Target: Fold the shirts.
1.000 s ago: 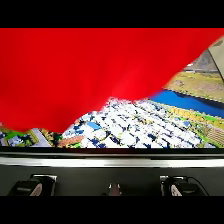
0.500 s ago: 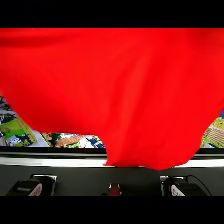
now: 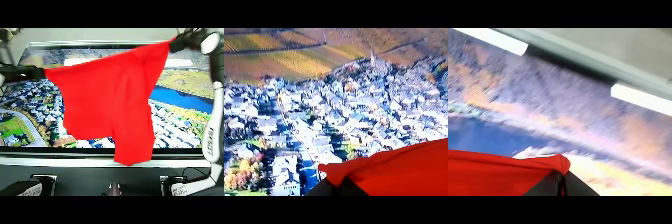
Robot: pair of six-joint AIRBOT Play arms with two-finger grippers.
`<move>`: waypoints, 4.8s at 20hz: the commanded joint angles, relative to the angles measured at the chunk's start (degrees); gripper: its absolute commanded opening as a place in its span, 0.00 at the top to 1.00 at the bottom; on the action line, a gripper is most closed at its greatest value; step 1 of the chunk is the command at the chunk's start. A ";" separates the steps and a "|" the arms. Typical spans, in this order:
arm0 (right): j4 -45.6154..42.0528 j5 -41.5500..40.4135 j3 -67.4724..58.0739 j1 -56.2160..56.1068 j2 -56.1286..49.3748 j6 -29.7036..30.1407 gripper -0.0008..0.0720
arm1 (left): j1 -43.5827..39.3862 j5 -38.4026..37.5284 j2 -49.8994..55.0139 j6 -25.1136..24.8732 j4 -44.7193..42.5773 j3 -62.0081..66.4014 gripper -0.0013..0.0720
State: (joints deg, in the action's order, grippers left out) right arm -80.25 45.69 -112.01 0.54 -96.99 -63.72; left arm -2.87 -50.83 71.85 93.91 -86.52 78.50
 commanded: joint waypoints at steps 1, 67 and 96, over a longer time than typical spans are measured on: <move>7.52 5.79 -0.04 -0.04 -9.18 -4.00 0.96 | 0.00 2.16 12.24 2.62 5.86 -0.44 0.94; 8.68 21.53 -3.50 10.38 53.09 11.87 0.96 | 10.43 2.80 -39.52 -1.46 9.90 19.28 0.95; 2.58 45.79 -1.11 -0.17 -12.83 9.44 0.96 | 9.51 -22.88 18.23 -12.37 12.74 2.67 0.95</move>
State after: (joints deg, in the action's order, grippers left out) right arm -73.78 79.83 -114.19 -0.67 -110.15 -53.95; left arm 7.20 -64.16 90.26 82.24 -74.72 81.76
